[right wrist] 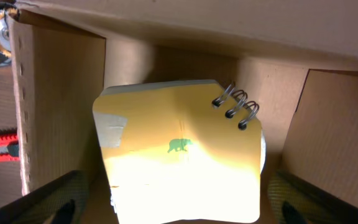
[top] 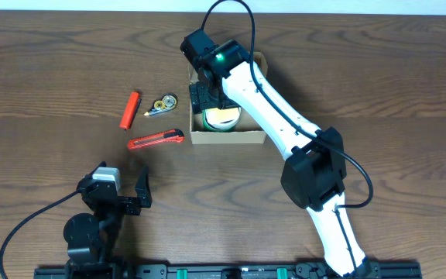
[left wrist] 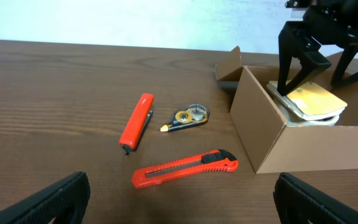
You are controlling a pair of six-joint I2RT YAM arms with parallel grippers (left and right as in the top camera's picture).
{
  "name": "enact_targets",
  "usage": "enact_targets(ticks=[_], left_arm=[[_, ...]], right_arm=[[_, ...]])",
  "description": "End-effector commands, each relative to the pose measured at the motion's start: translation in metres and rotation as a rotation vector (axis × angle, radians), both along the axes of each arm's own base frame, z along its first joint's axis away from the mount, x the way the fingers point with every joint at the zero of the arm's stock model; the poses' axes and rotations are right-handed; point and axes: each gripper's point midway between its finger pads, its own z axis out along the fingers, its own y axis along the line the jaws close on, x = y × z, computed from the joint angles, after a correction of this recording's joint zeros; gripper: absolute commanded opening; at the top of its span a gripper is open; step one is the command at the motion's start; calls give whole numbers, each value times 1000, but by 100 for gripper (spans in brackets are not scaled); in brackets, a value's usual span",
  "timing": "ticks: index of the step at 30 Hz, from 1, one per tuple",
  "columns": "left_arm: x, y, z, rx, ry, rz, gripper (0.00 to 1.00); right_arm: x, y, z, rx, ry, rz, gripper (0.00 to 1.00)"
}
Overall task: Pack container
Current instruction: 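Carry the yellow notepad into the box and release it on the tapes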
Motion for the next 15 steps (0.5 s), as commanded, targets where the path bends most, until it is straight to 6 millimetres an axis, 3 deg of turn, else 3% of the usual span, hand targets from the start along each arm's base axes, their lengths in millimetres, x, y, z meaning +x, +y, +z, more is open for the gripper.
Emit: enact_targets(ticks=[1, 4, 8, 9, 11, 15], left_arm=[[0, -1, -12, 11, 22, -11, 95], [0, -1, -12, 11, 22, -11, 95], [0, -1, -12, 11, 22, -11, 95], [0, -1, -12, 11, 22, -11, 95], [0, -1, -12, 11, 22, -11, 96], [0, -1, -12, 11, 22, -11, 95]], right_arm=[[-1, -2, 2, -18, -10, -7, 99], [-1, -3, 22, 0, -34, -7, 99], [1, -11, 84, 56, -137, 30, 99], [2, -18, 106, 73, -180, 54, 99], [2, -29, 129, 79, -224, 92, 99], [-8, -67, 164, 84, -244, 65, 99]])
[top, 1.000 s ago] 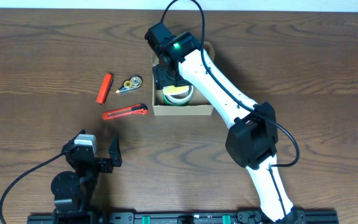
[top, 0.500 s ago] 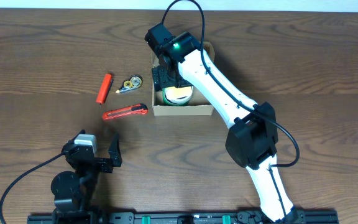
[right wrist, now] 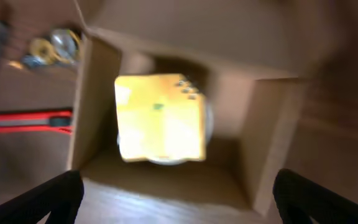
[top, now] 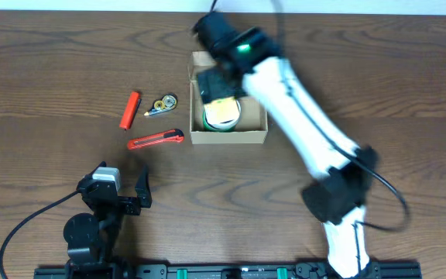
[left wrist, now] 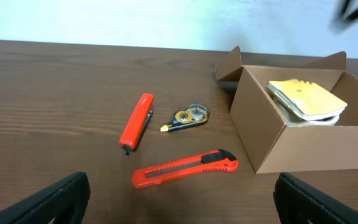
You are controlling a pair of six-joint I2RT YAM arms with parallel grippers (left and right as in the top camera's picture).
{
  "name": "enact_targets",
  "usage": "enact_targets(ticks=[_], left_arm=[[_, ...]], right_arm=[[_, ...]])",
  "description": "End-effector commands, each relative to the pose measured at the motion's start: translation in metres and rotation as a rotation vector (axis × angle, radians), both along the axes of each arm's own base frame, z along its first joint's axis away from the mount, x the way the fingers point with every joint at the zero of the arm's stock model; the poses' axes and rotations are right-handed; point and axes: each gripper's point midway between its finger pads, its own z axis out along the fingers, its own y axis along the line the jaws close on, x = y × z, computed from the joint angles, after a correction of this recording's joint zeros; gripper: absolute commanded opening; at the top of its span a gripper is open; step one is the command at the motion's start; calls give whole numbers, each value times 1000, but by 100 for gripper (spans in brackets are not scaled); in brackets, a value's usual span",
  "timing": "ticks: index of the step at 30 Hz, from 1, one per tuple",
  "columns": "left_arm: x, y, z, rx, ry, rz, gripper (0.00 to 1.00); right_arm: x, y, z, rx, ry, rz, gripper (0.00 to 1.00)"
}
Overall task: Pack container
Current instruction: 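Carry the yellow notepad into the box and release it on the tapes, then withdraw the right arm to the right side of the box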
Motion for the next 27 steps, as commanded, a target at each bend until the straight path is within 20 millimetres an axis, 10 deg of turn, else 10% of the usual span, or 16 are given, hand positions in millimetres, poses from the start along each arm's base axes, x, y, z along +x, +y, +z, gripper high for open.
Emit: enact_targets(ticks=[1, 14, 27], left_arm=[[0, -1, -12, 11, 22, -11, 95], [0, -1, -12, 11, 23, -11, 95], [-2, -21, 1, -149, 0, -98, 95]], right_arm=[[-3, -38, 56, 27, -92, 9, 96], [-46, -82, 46, -72, -11, 101, 86], [-123, -117, 38, 41, -170, 180, 99]])
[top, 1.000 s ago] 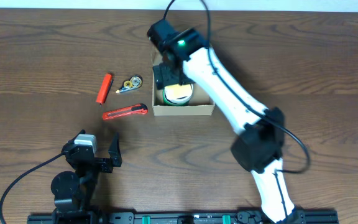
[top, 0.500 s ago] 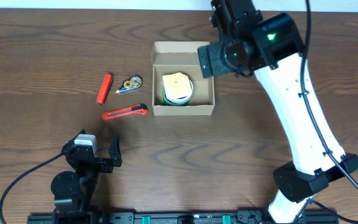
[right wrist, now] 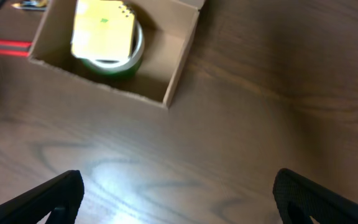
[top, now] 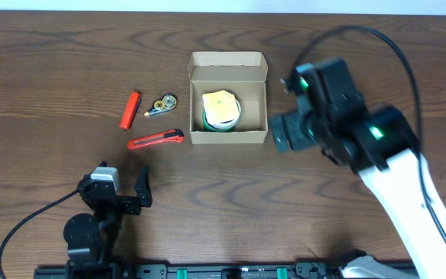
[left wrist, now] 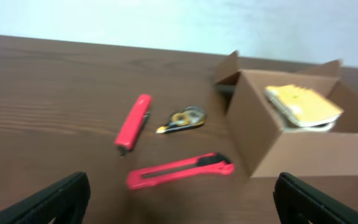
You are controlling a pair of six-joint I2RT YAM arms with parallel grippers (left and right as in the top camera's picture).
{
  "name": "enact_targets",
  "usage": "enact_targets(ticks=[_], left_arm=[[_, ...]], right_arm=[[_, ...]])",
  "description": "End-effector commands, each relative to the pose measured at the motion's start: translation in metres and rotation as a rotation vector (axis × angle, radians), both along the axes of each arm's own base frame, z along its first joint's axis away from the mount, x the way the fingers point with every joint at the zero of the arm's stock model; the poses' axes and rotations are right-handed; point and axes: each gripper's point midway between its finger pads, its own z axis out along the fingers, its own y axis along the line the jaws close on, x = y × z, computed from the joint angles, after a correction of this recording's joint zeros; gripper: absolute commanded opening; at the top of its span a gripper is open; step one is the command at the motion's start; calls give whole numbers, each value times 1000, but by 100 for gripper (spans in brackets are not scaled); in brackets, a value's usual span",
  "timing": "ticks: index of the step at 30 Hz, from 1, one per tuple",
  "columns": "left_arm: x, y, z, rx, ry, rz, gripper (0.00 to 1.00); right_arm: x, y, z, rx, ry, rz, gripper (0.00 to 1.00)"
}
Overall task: Pack container
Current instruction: 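Withdraw the right arm to the right side of the box, then reach the left gripper to the red stapler and grasp it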
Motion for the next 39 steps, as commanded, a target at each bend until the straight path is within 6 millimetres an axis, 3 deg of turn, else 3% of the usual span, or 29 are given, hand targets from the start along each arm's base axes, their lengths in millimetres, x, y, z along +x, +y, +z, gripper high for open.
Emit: enact_targets(ticks=[1, 3, 5, 11, 16, 21, 24, 30, 32, 39], left_arm=[[-5, -28, 5, -107, -17, -152, 95], [-10, -41, 18, -126, -46, -231, 95], [-12, -40, 34, -172, -53, -218, 96], [-21, -25, 86, -156, -5, -116, 95], [-16, -8, 102, -88, 185, -20, 95], [9, 0, 92, -26, 403, 0, 95], [31, -14, 88, -75, 488, -85, 95], [70, -17, 67, -90, 556, -112, 95], [81, -16, 58, -23, 553, -147, 95], [116, 20, 14, 249, 619, -76, 95]], right_arm=[[-15, -4, -3, 10, 5, 39, 99], [-21, -8, 1, 7, -2, 35, 99], [-24, -10, 3, 5, -7, 33, 99], [-24, -10, 3, 4, -7, 35, 99], [-24, -10, 3, 4, -7, 35, 99], [-24, -10, 3, 4, -7, 35, 99], [-24, -10, 3, 4, -6, 34, 99], [-24, -10, 3, 4, -7, 35, 99], [-24, -10, 3, 4, -7, 35, 99], [-24, -10, 3, 4, -7, 34, 99]])
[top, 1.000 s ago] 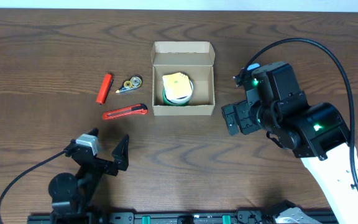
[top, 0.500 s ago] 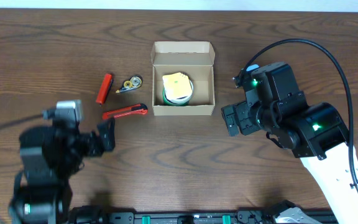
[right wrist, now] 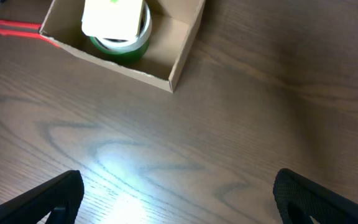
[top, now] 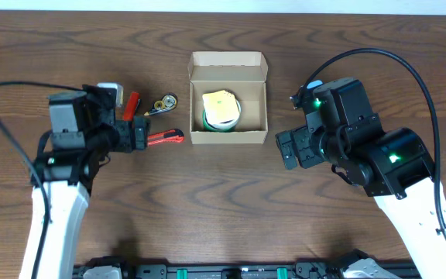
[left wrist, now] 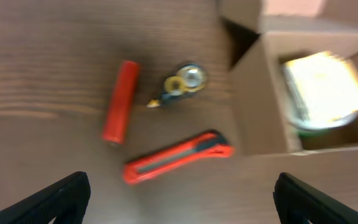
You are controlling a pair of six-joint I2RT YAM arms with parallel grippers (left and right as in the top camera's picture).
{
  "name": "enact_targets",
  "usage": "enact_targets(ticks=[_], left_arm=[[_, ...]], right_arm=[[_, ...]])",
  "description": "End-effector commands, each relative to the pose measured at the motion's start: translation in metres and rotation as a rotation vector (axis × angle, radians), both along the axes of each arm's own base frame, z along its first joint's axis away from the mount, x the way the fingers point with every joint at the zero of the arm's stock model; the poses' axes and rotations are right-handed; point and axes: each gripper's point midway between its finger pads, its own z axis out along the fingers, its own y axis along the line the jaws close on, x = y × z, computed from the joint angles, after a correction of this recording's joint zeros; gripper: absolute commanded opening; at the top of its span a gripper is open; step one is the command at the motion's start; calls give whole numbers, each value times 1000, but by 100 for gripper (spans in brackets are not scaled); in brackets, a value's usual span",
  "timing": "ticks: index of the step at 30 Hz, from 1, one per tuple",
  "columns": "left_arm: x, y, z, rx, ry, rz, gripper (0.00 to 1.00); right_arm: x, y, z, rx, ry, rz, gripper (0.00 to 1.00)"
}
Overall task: Pack container
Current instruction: 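Reach the left gripper to the red stapler and grasp it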
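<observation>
An open cardboard box (top: 228,138) stands mid-table. Inside it a yellow spiral notepad (top: 219,105) lies on a green tape roll (right wrist: 120,48). Left of the box lie a red utility knife (left wrist: 178,156), a red pen-like stick (left wrist: 120,101) and a correction tape dispenser (left wrist: 180,83). My left gripper (top: 136,133) hovers open over these, just left of the knife, with nothing in it; its wrist view is blurred. My right gripper (top: 286,149) hangs open over bare wood to the right of the box, also holding nothing.
Brown wooden table (top: 207,201) all round. The box's back flap (top: 228,60) stands open on the far side. Black cables loop from both arms. A dark rail runs along the front edge (top: 223,272).
My left arm has left its folded spot at the front edge and now hangs over the red items, looking down. My right gripper has stayed to the right of the box.
My right gripper stood open down in the box over the yellow notepad. Then it was above the box, then off to the box's right with the notepad left inside. The left arm stayed folded at the front until now.
</observation>
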Motion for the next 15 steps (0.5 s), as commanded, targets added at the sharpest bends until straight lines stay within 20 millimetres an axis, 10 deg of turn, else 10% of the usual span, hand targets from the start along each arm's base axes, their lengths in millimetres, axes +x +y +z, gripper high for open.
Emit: enact_targets(ticks=[1, 15], left_arm=[[21, 19, -15, 172, 18, -43, 95], [85, 64, -92, 308, 162, -50, 95]], right_arm=[[-1, -3, 2, -4, -11, 7, 99], [-1, -3, 2, -4, -11, 7, 99]])
